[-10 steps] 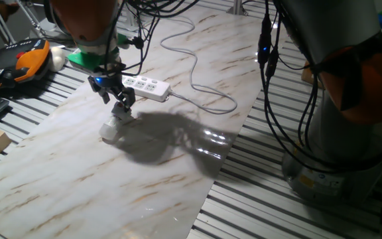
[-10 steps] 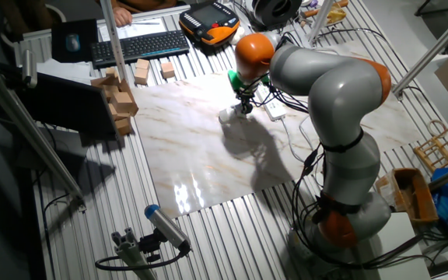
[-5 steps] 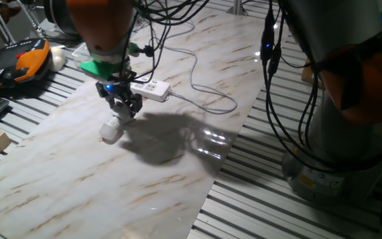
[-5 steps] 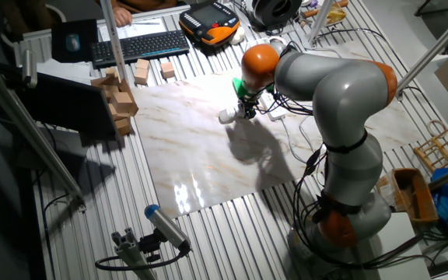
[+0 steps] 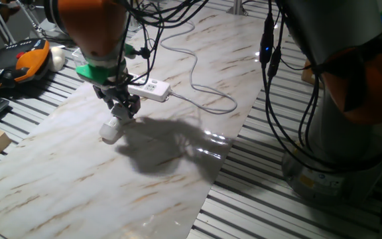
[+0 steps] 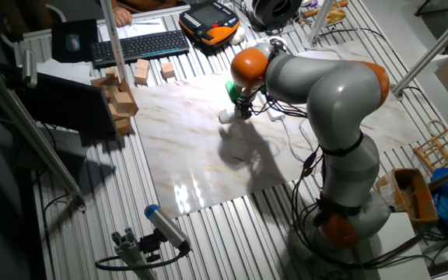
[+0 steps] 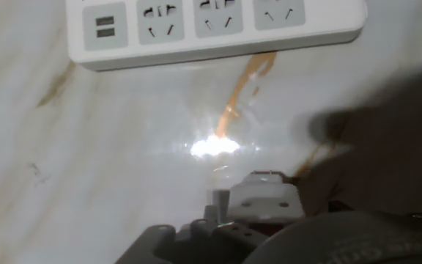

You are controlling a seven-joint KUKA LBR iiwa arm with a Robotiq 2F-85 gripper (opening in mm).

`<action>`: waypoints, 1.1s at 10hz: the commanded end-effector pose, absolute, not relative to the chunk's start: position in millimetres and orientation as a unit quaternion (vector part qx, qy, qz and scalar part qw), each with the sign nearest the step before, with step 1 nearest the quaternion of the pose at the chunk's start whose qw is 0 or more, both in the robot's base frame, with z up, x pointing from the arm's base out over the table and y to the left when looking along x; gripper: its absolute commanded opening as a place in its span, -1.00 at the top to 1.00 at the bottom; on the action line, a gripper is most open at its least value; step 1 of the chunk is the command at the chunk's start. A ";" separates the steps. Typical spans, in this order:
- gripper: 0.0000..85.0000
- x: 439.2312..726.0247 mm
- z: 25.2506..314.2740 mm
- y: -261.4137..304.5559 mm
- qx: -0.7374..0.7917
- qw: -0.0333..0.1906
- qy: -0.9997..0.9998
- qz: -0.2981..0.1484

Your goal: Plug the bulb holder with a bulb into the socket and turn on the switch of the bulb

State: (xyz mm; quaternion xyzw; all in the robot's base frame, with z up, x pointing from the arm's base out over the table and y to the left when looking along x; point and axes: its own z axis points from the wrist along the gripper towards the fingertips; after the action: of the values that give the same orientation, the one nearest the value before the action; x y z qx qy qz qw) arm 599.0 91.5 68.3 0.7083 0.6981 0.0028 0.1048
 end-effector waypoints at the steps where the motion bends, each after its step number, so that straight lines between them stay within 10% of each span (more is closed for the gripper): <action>1: -0.20 599.0 68.4 91.6 0.707 0.111 0.698 0.000; 11: -0.20 604.9 66.1 84.9 0.703 0.147 0.696 -0.002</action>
State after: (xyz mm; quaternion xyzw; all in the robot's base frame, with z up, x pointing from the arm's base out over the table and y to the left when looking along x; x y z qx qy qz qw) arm 604.9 85.2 66.1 0.7033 0.6955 -0.0017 0.1470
